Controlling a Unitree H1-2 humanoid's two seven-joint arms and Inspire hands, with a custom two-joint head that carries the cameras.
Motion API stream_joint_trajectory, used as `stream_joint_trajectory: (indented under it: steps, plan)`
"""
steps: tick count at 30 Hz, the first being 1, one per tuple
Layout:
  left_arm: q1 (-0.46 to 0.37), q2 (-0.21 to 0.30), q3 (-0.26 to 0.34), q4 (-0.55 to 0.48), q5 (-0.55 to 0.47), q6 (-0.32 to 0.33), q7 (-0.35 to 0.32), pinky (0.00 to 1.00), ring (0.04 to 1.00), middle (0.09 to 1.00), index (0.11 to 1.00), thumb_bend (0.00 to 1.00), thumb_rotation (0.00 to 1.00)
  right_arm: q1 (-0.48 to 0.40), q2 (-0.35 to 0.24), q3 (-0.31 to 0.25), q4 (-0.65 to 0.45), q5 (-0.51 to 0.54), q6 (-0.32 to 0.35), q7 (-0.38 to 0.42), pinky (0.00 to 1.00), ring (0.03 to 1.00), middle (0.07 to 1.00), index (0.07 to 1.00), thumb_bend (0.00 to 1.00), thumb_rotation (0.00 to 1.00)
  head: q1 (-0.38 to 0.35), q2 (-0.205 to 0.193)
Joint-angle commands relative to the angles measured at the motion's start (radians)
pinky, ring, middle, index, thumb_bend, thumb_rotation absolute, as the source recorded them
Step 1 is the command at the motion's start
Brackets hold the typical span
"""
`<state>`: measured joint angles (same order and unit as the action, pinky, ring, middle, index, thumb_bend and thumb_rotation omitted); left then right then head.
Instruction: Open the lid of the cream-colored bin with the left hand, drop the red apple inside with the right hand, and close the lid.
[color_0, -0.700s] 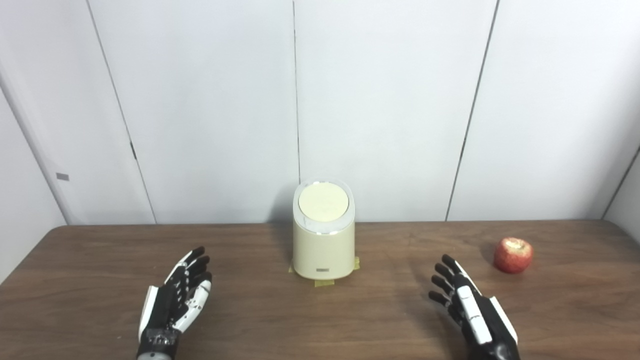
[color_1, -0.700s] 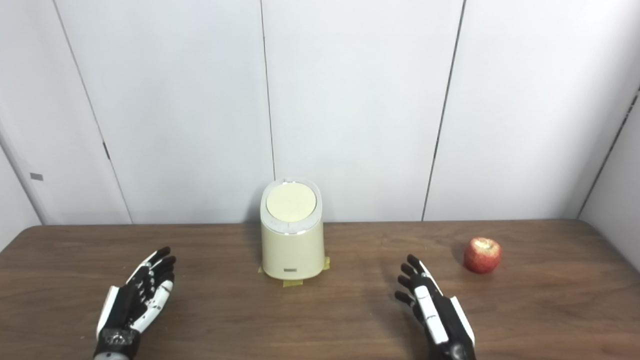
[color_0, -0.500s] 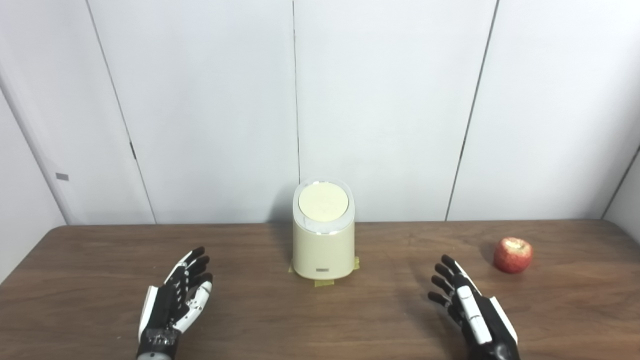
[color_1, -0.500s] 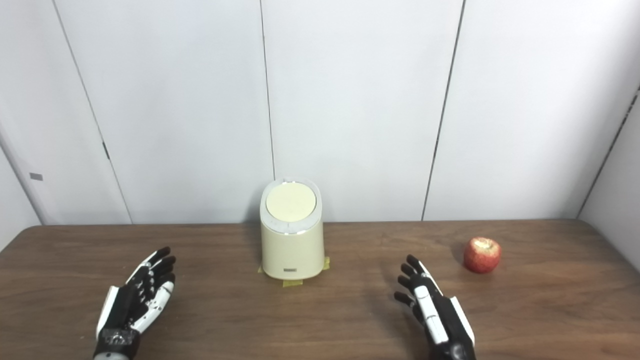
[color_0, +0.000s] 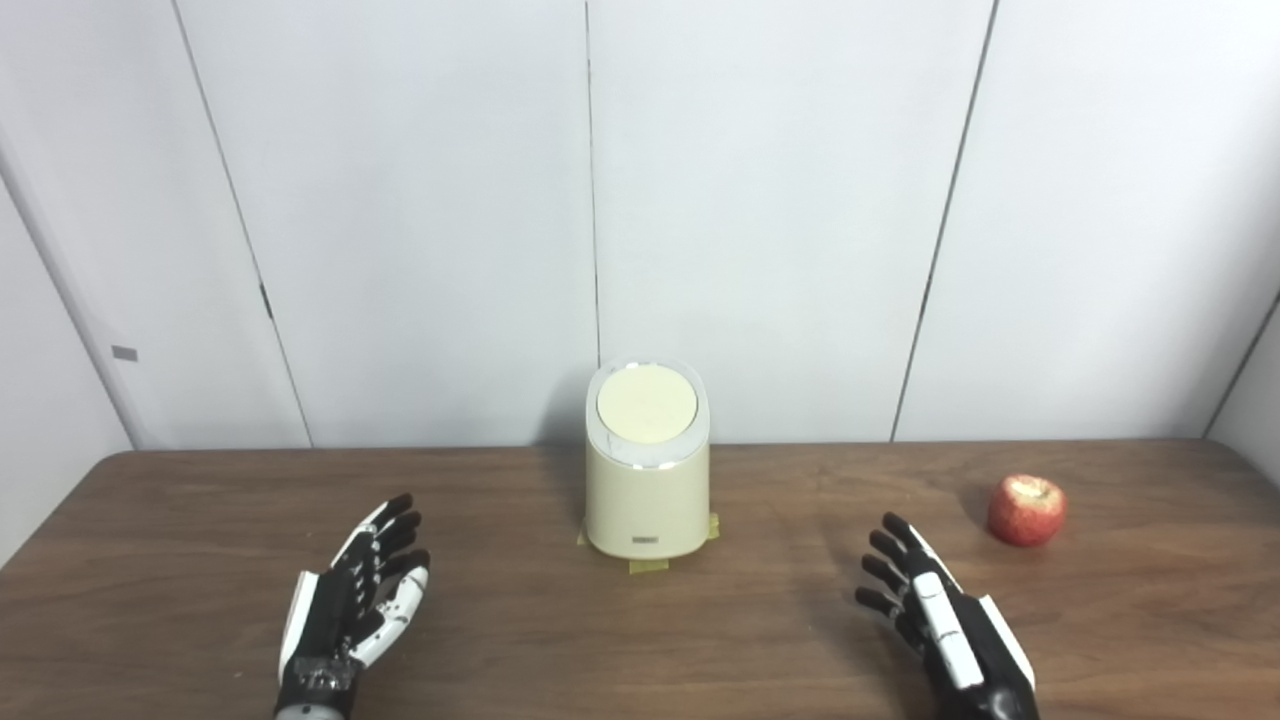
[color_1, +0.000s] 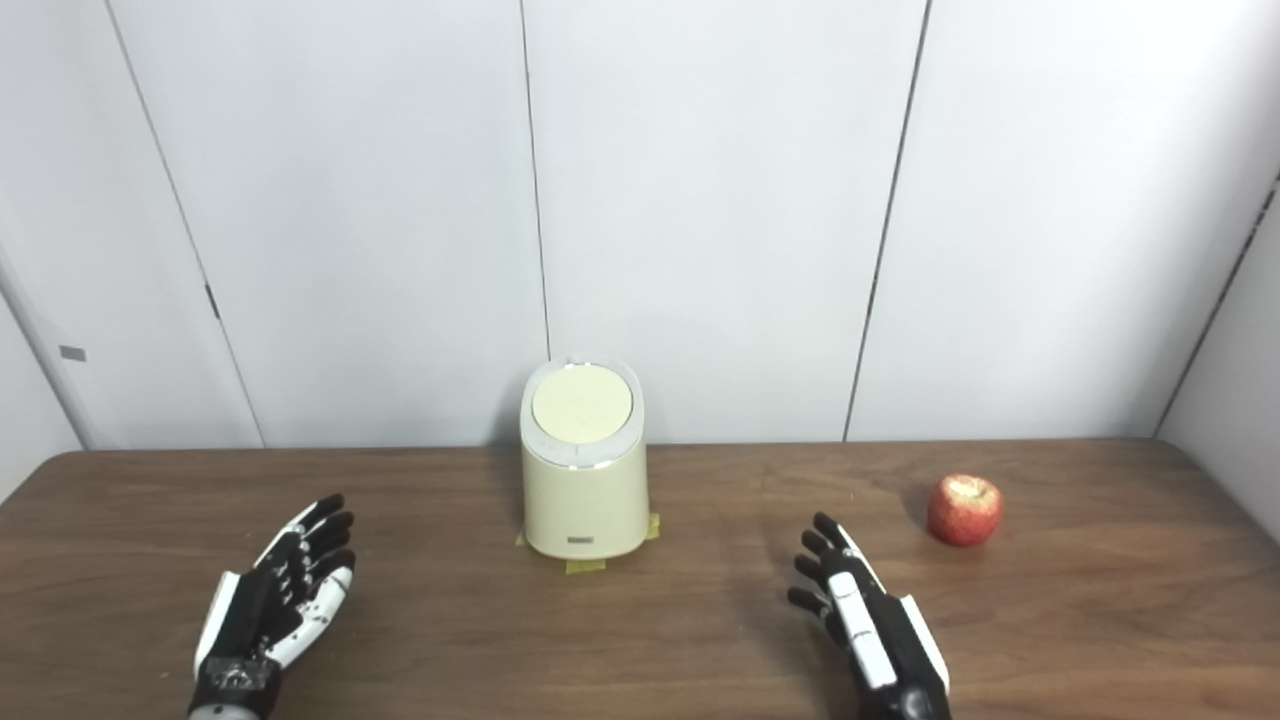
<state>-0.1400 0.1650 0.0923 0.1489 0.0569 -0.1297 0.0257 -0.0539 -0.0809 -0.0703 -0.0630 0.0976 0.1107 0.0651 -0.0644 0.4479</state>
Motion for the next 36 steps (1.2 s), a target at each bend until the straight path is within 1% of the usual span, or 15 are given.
stream_joint_trajectory:
  steps: [1, 6, 12, 14, 15, 17, 19, 23, 28, 31, 32, 34, 36]
  plan:
    - [0.047, -0.005, -0.005, 0.054, 0.007, -0.016, 0.007, 0.84, 0.866, 0.855, 0.886, 0.23, 0.26, -0.038, -0.004, -0.004, -0.034, 0.005, -0.022, -0.001, 0.81, 0.902, 0.925, 0.927, 0.51, 0.87, -0.001, 0.001]
    - [0.048, -0.005, -0.006, 0.049, 0.014, -0.010, 0.010, 0.85, 0.867, 0.851, 0.884, 0.23, 0.29, -0.038, -0.007, -0.003, -0.029, 0.004, -0.031, 0.002, 0.80, 0.898, 0.923, 0.930, 0.53, 0.88, -0.002, 0.001]
    - [0.054, -0.004, -0.006, 0.041, 0.009, -0.013, 0.006, 0.84, 0.865, 0.853, 0.887, 0.23, 0.28, -0.035, -0.005, -0.005, -0.036, 0.006, -0.022, -0.001, 0.81, 0.900, 0.923, 0.930, 0.51, 0.87, -0.002, 0.004]
    - [0.056, -0.004, -0.006, 0.038, 0.012, -0.016, 0.008, 0.84, 0.863, 0.850, 0.885, 0.25, 0.28, -0.033, -0.004, -0.005, -0.042, 0.005, -0.017, -0.003, 0.81, 0.901, 0.923, 0.928, 0.52, 0.87, -0.001, 0.005]
    - [0.056, -0.005, -0.006, 0.037, 0.013, -0.019, 0.010, 0.84, 0.860, 0.848, 0.884, 0.25, 0.27, -0.032, -0.003, -0.005, -0.047, 0.004, -0.012, -0.005, 0.81, 0.900, 0.923, 0.929, 0.52, 0.87, -0.001, 0.006]
    - [0.057, -0.006, -0.005, 0.035, 0.013, -0.023, 0.012, 0.83, 0.853, 0.848, 0.884, 0.26, 0.22, -0.031, -0.002, -0.005, -0.052, 0.005, -0.006, -0.006, 0.81, 0.899, 0.922, 0.929, 0.52, 0.87, 0.000, 0.007]
    - [0.058, -0.007, -0.006, 0.033, 0.019, -0.022, 0.016, 0.82, 0.848, 0.845, 0.881, 0.26, 0.21, -0.032, -0.003, -0.007, -0.048, 0.010, -0.010, -0.003, 0.81, 0.901, 0.924, 0.930, 0.52, 0.86, 0.001, 0.008]
    - [0.056, -0.010, -0.005, 0.033, 0.020, -0.018, 0.019, 0.83, 0.845, 0.840, 0.878, 0.27, 0.25, -0.035, -0.007, -0.009, -0.038, 0.010, -0.019, -0.001, 0.81, 0.902, 0.925, 0.931, 0.52, 0.87, 0.004, 0.007]
    - [0.053, -0.014, 0.004, 0.038, 0.001, -0.016, 0.011, 0.82, 0.845, 0.844, 0.885, 0.26, 0.24, -0.039, -0.006, -0.009, -0.031, 0.017, -0.025, 0.003, 0.81, 0.903, 0.927, 0.935, 0.53, 0.86, 0.003, 0.003]
    - [0.048, -0.011, 0.009, 0.039, -0.008, -0.008, 0.005, 0.83, 0.849, 0.850, 0.893, 0.26, 0.29, -0.038, -0.006, -0.009, -0.023, 0.018, -0.035, 0.003, 0.81, 0.906, 0.932, 0.942, 0.53, 0.87, 0.002, -0.002]
    - [0.047, -0.007, 0.007, 0.033, -0.003, -0.001, 0.005, 0.83, 0.849, 0.850, 0.896, 0.28, 0.31, -0.038, -0.006, -0.011, -0.017, 0.022, -0.040, 0.005, 0.82, 0.907, 0.932, 0.943, 0.53, 0.87, 0.002, -0.002]
    - [0.042, -0.002, 0.002, 0.000, 0.024, 0.031, 0.014, 0.82, 0.845, 0.847, 0.898, 0.37, 0.33, -0.040, -0.007, -0.013, -0.008, 0.025, -0.045, 0.006, 0.82, 0.907, 0.932, 0.944, 0.53, 0.86, 0.003, -0.002]
    - [0.032, -0.003, -0.003, -0.064, 0.043, 0.101, 0.015, 0.84, 0.830, 0.830, 0.886, 0.49, 0.28, -0.041, -0.004, -0.016, -0.011, 0.026, -0.035, 0.000, 0.82, 0.907, 0.930, 0.941, 0.53, 0.86, 0.004, -0.002]
